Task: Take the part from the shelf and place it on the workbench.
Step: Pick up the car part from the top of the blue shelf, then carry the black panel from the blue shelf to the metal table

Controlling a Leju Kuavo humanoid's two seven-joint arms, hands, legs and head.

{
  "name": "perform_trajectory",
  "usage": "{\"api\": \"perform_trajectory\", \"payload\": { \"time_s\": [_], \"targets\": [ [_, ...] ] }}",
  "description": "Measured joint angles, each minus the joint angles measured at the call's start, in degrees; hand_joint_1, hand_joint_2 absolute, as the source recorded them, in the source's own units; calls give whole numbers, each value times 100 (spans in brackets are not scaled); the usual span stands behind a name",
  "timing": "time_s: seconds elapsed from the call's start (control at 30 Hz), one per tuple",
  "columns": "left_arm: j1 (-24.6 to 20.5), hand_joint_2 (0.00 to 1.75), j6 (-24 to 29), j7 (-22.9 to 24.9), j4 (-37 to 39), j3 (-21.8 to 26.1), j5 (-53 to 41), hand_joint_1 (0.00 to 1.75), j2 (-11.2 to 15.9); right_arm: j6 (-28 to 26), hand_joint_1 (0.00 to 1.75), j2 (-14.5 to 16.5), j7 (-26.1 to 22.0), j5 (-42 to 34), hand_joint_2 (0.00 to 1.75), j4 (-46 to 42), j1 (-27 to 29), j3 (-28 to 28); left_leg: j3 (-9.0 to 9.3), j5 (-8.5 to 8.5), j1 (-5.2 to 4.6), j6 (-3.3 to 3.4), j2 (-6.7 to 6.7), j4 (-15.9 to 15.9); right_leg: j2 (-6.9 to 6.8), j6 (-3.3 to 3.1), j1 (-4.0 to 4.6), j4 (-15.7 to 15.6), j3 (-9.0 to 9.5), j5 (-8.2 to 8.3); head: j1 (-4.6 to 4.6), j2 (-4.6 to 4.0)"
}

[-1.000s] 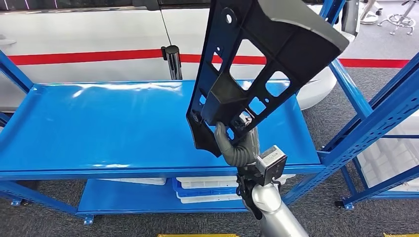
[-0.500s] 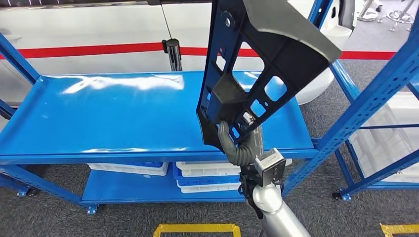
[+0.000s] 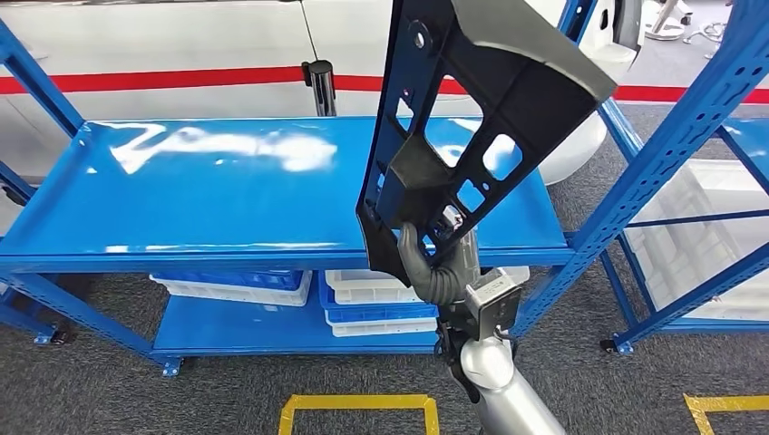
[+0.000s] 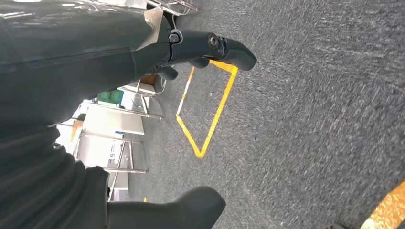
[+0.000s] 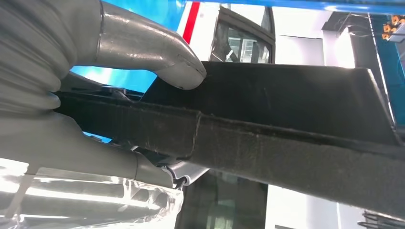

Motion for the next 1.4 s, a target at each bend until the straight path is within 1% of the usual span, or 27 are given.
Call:
{"api": "perform_trajectory", "payload": {
  "time_s": [0.07, 0.1, 0.17, 0.2, 0.23, 0.27, 0.33, 0.4, 0.47, 0.53, 0.57, 0.63, 0.7, 0.73, 0.8, 0.83, 0.9, 0.97, 1.03, 1.07, 1.1, 1.13, 1.2, 1.23, 1.3, 1.33, 1.4],
  "targets": [
    [-6, 175, -1, 0, 0, 0, -14, 0, -1, -45, 175, -2, -7, -4, 175, 0, 14, -19, -81, 100, -1, 94, 30, -31, -4, 36, 2, 122, -98, -112, 6, 0],
    [-6, 175, -1, 0, 0, 0, -18, 0, -3, -54, 175, -10, -12, 6, 175, 0, 26, -29, -139, 160, 1, 142, 46, -46, -6, 17, 6, 313, -188, -289, 13, 0],
    [-3, 175, -1, 0, 0, 0, -25, 0, -5, -32, 175, -38, -33, 27, 175, 0, 64, -41, -284, 269, -14, 200, 63, -43, -11, -47, 0, 995, -409, -785, 39, 0],
    [-1, 175, 1, 0, 0, 0, -30, 0, -4, -14, 175, -56, -44, 31, 175, 0, 95, -42, -362, 326, -31, 211, 67, -41, -11, -52, 1, 1346, -482, -960, 42, 0],
    [1, 175, 2, 0, 0, 0, -36, 0, -4, 6, 175, -71, -59, 32, 175, 0, 125, -42, -444, 386, -48, 220, 71, -37, -11, -32, 4, 1583, -493, -1028, 45, 0],
    [1, 175, 3, 0, 0, 0, -42, 0, -4, 22, 175, -79, -68, 31, 175, -1, 153, -42, -522, 447, -71, 225, 73, -35, -11, 0, 10, 1631, -410, -983, 47, 0],
    [-1, 175, 4, 0, 0, -1, -55, 0, -11, 45, 175, -83, -81, 28, 175, -8, 179, -42, -651, 561, -111, 229, 74, -32, -11, 16, 56, 1124, 47, -748, 47, 0],
    [-2, 175, 10, 0, 1, -2, -68, 0, -32, 51, 175, -77, -86, 30, 175, -43, 185, -44, -733, 666, -149, 204, 76, -26, -18, -77, 133, 232, 668, -686, 44, 0],
    [-1, 175, 17, 0, 2, -2, -78, 0, -48, 47, 175, -75, -92, 32, 175, -87, 198, -53, -771, 772, -154, 158, 83, -34, -17, -159, 177, -263, 938, -734, 32, 0],
    [7, 175, 20, -4, 2, -4, -87, 0, -45, 41, 175, -85, -103, 35, 175, -111, 236, -78, -807, 818, -130, 92, 70, -29, -20, -210, 136, -321, 878, -657, 25, 0],
    [12, 175, 19, -8, 3, -5, -93, 0, -46, 41, 175, -91, -108, 36, 175, -118, 257, -90, -846, 709, -110, 46, 50, 33, -29, -261, 103, -331, 840, -594, 26, 0],
    [20, 175, 16, -15, 3, -9, -111, 0, -48, 39, 175, -96, -127, 41, 175, -127, 297, -100, -979, 179, -49, -62, 5, 449, -45, -343, 48, -344, 722, -450, -3, 0],
    [24, 175, 13, -16, 2, -10, -122, 0, -49, 38, 175, -99, -138, 47, 175, -133, 341, -103, -1124, -334, 22, -170, -8, 1154, -47, -356, 41, -334, 584, -312, -28, 0],
    [23, 175, 12, -17, 2, -12, -125, 0, -48, 38, 175, -102, -141, 49, 175, -133, 364, -105, -1148, -387, 59, -219, -9, 1442, -47, -332, 31, -318, 502, -246, -27, 0],
    [22, 175, 10, -17, 2, -15, -125, 0, -46, 38, 175, -108, -141, 50, 175, -133, 403, -112, -953, -135, 140, -311, -6, 1515, -47, -259, -12, -242, 309, -144, -27, 0],
    [22, 175, 9, -17, 2, -15, -125, 0, -46, 38, 175, -110, -141, 51, 175, -135, 414, -119, -718, 27, 181, -356, -2, 1272, -47, -221, -37, -176, 208, -113, -29, 0],
    [12, 175, 2, -18, 3, -16, -125, 0, -50, 37, 175, -111, -142, 53, 175, -155, 422, -136, -196, 36, 221, -423, -19, 563, -45, -156, -50, -23, 28, -76, -37, 0],
    [0, 175, -10, -30, 3, -18, -126, 0, -52, 33, 175, -114, -151, 62, 175, -182, 423, -155, 13, -120, 199, -377, -43, 160, -47, -69, -20, 65, -83, -18, -40, 0],
    [-3, 175, -15, -45, 3, -20, -127, 0, -53, 28, 175, -122, -164, 77, 175, -192, 423, -171, -62, -78, 163, -220, -29, 110, -47, 39, -7, 72, -136, 55, -30, 0],
    [-7, 175, -16, -48, 3, -20, -127, 0, -57, 25, 175, -127, -168, 82, 175, -192, 422, -180, -127, -16, 147, -127, -10, 100, -43, 66, -11, 112, -184, 15, -31, 0],
    [-11, 175, -19, -48, 3, -20, -127, 0, -60, 22, 175, -134, -172, 86, 175, -192, 419, -189, -205, 55, 138, -39, 12, 86, -39, 52, -14, 234, -257, -127, -16, 0],
    [-15, 175, -21, -48, 3, -20, -126, 0, -63, 20, 175, -142, -175, 92, 175, -192, 413, -197, -302, 137, 131, 42, 34, 74, -36, 16, -19, 472, -361, -369, -3, 0],
    [-18, 175, -25, -48, 2, -20, -123, 0, -60, 37, 175, -150, -181, 107, 175, -191, 391, -207, -481, 290, 103, 109, 53, 78, -34, -53, -25, 1169, -547, -895, 30, 0],
    [-18, 175, -25, -48, 2, -20, -114, 0, -58, 51, 175, -153, -184, 114, 175, -187, 378, -209, -579, 374, 90, 117, 63, 81, -34, -37, -27, 1491, -577, -1018, 32, 0],
    [-19, 175, -22, -48, 2, -20, -90, 0, -58, 91, 175, -155, -189, 120, 175, -174, 347, -210, -772, 545, 71, 106, 77, 89, -34, 67, -25, 1709, -412, -898, 36, 0],
    [-20, 175, -21, -48, 2, -20, -77, 0, -60, 117, 175, -151, -195, 120, 175, -164, 326, -210, -875, 630, 65, 91, 78, 91, -33, 111, -23, 1540, -194, -756, 37, 0],
    [-29, 175, -17, -48, 2, -19, -63, 0, -64, 172, 175, -119, -214, 124, 175, -151, 260, -205, -1030, 791, 51, 44, 76, 98, -28, 92, 9, 719, 490, -693, 41, 0]
  ]
}}
